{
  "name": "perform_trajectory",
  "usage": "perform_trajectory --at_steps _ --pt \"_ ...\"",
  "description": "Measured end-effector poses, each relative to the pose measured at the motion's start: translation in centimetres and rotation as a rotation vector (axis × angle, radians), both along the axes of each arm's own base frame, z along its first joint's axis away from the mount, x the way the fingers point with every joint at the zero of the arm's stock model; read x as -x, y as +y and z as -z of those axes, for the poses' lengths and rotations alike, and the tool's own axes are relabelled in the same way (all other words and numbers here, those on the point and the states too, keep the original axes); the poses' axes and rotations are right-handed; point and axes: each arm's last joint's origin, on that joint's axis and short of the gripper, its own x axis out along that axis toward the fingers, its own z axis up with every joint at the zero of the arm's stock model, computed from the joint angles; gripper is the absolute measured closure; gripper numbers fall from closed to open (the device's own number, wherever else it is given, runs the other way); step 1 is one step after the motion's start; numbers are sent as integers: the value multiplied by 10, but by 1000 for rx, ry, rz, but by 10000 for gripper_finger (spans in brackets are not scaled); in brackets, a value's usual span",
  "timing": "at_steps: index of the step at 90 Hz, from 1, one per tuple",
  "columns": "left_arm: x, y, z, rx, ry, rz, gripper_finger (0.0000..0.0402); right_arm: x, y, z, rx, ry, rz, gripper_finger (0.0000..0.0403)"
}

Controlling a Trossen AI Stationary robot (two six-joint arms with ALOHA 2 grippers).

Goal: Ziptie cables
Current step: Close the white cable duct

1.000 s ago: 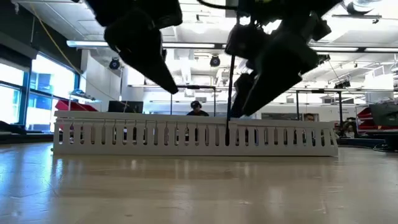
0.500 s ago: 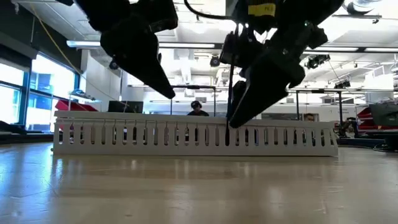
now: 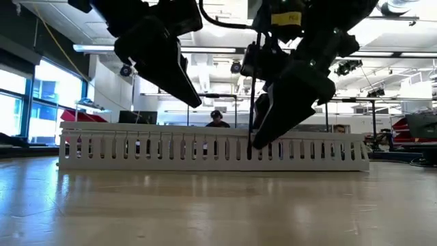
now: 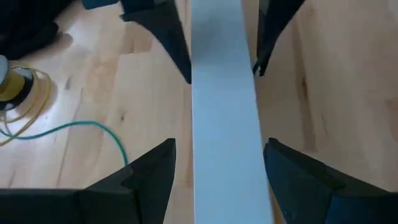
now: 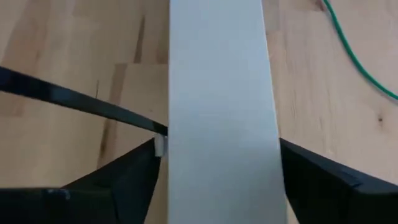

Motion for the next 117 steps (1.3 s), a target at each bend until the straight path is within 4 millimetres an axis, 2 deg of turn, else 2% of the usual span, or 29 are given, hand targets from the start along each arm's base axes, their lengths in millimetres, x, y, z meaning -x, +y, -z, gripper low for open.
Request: perform_trajectory --at_steps 10,20,46,67,87,117 --pt "3 0 1 -17 29 11 182 0 1 0 1 1 0 189" --pt "8 0 3 -21 85 3 182 0 2 0 2 2 -7 193" --pt "21 -3 10 -22 206 -24 182 1 3 0 -4 4 -3 142" --pt "22 -5 10 -14 216 -26 182 1 4 -2 -29 4 -16 139" --pt "29 -4 13 -28 290 -23 182 4 3 -15 -43 -30 -8 138" --pt "34 0 22 8 324 -5 190 4 3 -15 -46 -27 -1 137"
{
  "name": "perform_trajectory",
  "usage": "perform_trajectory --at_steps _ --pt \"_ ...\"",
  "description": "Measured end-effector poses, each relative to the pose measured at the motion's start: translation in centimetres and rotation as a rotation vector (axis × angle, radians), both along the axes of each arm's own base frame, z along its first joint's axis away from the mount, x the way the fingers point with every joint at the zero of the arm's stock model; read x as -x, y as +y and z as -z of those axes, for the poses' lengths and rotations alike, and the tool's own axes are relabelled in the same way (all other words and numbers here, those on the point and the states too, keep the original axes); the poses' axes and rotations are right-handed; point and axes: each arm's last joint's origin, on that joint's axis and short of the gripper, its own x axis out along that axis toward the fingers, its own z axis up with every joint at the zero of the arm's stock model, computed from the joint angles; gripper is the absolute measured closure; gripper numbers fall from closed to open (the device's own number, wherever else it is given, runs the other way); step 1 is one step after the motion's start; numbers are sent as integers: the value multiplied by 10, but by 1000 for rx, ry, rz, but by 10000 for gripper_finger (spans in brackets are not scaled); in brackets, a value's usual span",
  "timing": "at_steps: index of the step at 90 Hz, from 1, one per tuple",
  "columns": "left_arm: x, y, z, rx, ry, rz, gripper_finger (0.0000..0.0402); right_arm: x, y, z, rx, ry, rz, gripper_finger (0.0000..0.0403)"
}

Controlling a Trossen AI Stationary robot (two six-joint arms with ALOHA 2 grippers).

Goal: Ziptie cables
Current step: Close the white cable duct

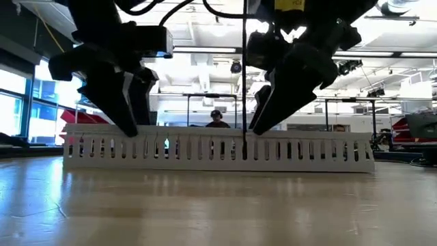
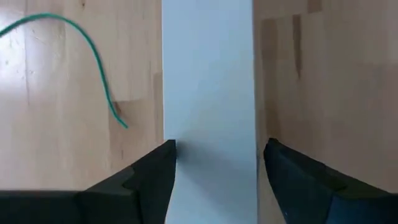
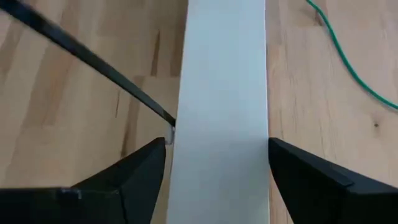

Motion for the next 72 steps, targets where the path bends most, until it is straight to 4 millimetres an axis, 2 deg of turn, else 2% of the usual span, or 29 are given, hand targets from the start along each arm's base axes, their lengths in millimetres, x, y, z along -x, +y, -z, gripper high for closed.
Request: perform_trajectory --at_steps 10,32,44,58,72 --pt "3 1 6 1 -14 -15 206 0 1 0 3 4 0 137" --pt "1 0 6 10 -23 -7 264 2 5 0 20 5 -6 137" --pt "-1 0 6 3 -46 -13 281 2 6 -5 48 -16 6 137" --pt "-1 0 6 -19 -57 -23 276 5 4 -20 85 -70 43 137" --pt "-3 0 1 -24 -51 -5 232 6 4 -26 81 -101 46 137"
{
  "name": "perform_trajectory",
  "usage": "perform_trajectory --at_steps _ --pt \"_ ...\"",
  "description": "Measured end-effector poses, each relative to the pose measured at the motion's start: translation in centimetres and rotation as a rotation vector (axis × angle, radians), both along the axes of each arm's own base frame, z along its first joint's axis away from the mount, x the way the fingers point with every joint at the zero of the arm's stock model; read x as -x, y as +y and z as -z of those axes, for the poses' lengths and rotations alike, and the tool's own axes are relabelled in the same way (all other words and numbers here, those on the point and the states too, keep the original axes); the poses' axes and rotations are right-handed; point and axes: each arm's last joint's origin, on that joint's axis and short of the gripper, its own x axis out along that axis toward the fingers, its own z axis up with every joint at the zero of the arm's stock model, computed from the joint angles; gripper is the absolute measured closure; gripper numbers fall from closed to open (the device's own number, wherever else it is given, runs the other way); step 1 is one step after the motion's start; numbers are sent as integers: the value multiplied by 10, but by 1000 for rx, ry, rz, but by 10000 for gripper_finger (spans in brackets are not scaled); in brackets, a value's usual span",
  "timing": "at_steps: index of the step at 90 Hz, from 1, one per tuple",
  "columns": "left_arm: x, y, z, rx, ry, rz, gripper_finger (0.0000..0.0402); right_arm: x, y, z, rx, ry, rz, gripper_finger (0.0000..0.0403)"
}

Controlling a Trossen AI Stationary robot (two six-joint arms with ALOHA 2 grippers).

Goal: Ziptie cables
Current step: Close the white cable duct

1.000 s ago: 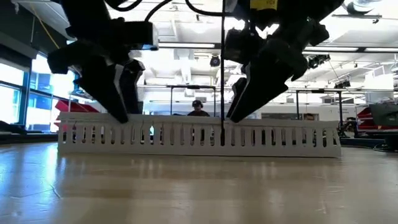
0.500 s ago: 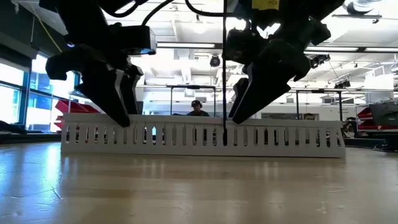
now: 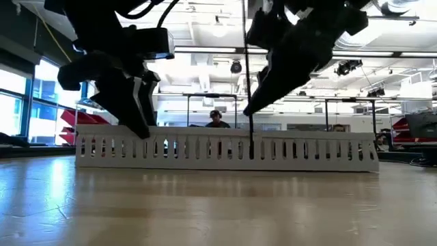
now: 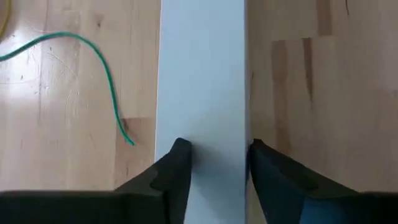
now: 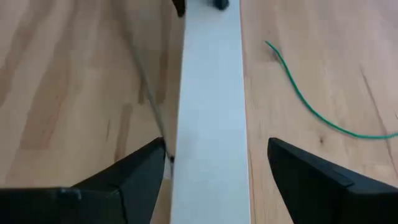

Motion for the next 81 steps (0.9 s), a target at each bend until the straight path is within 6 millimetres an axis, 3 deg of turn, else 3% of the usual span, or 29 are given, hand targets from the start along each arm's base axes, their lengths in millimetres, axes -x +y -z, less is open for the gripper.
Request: perform_trajectory --at_steps 15,26,46,81 --pt "3 0 -21 11 62 29 170 0 0 2 -1 15 5 137" --pt "19 4 -32 39 153 -6 134 0 0 2 -4 15 4 137" --pt "43 12 -9 40 254 -50 102 0 0 2 -2 13 -7 137" --pt "44 21 15 141 189 -25 123 1 2 2 -5 16 -14 137"
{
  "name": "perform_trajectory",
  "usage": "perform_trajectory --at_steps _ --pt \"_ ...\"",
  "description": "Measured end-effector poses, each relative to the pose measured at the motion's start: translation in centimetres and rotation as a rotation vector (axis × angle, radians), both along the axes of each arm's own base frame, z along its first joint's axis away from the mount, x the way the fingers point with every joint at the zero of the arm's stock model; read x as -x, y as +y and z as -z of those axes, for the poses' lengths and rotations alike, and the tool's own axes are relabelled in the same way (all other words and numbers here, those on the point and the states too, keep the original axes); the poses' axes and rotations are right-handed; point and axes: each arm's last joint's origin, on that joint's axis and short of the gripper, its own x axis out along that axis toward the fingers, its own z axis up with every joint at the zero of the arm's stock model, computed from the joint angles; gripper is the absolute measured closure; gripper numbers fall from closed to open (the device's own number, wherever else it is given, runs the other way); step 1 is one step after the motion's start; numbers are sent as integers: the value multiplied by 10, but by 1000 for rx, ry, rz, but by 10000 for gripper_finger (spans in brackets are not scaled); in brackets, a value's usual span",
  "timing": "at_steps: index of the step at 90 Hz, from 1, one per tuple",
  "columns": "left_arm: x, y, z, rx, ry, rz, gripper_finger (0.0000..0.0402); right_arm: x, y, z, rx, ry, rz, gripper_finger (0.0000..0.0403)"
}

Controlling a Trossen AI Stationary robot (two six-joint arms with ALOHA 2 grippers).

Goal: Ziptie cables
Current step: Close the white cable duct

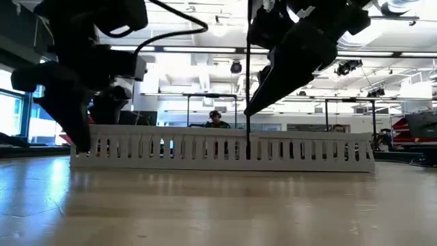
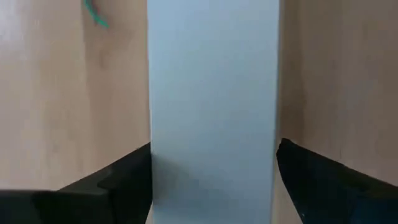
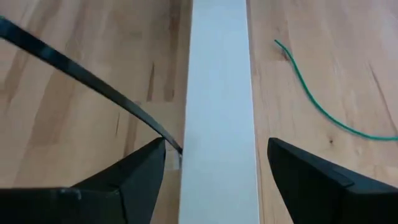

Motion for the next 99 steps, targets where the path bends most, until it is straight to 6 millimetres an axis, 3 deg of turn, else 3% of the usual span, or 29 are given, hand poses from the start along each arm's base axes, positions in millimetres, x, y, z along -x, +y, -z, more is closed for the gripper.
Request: perform_trajectory --at_steps 28,43,62,78,99 --pt "3 2 8 25 -17 -36 206 -1 0 0 -6 -6 4 137" --pt "1 1 7 29 -33 -36 203 -6 4 -6 -5 -94 -22 137" --pt "1 2 7 18 -37 -39 194 -23 10 -19 -55 -335 -110 152" --pt "1 2 7 12 -41 -40 194 -49 5 1 -123 -510 -147 222" --pt "1 2 7 11 -46 -41 193 -93 -6 44 -174 -529 -95 376"
